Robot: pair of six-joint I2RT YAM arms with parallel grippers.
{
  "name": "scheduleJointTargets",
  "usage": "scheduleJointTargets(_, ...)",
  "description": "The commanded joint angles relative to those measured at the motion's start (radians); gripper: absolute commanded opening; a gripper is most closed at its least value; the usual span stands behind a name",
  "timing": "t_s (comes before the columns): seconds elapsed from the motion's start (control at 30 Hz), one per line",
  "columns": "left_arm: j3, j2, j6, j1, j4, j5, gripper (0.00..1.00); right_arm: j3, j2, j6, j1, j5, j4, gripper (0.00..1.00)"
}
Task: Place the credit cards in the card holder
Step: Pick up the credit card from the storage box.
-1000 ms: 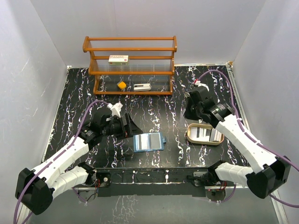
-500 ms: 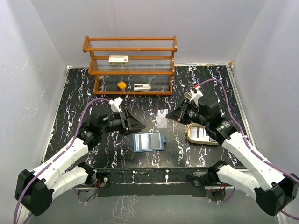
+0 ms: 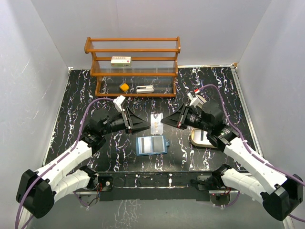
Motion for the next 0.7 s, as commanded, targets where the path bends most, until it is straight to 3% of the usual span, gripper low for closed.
scheduleJointTargets(0.0,-0.009,0.008,-0.028,-0.004,0.080,0.032,0.43,-0.024,0.007,0.071,0.029,-0.046,0.172,0.00)
scheduleJointTargets(0.17,-0.017,0.015,-0.027,-0.004,0.092,0.032,0.37,-0.052,0.021,0.101,0.045,-0.055,0.230,0.00)
scheduleJointTargets(0.3,-0.019,0.008,-0.020,-0.003,0.078,0.022,0.11,-0.058,0.033,0.099,0.052,-0.048,0.234,0.00)
scheduleJointTargets(0.4,-0.016,-0.004,0.001,-0.003,0.048,0.009,0.01,-0.057,0.043,0.087,0.053,-0.045,0.218,0.00)
scheduleJointTargets(0.57,0.007,-0.020,0.086,-0.004,-0.082,-0.018,0.00,-0.033,0.039,0.022,0.054,0.007,0.109,0.23)
scheduleJointTargets(0.67,0.023,-0.031,0.153,-0.003,-0.185,-0.053,0.00,-0.012,0.037,-0.029,0.054,0.071,0.018,0.32)
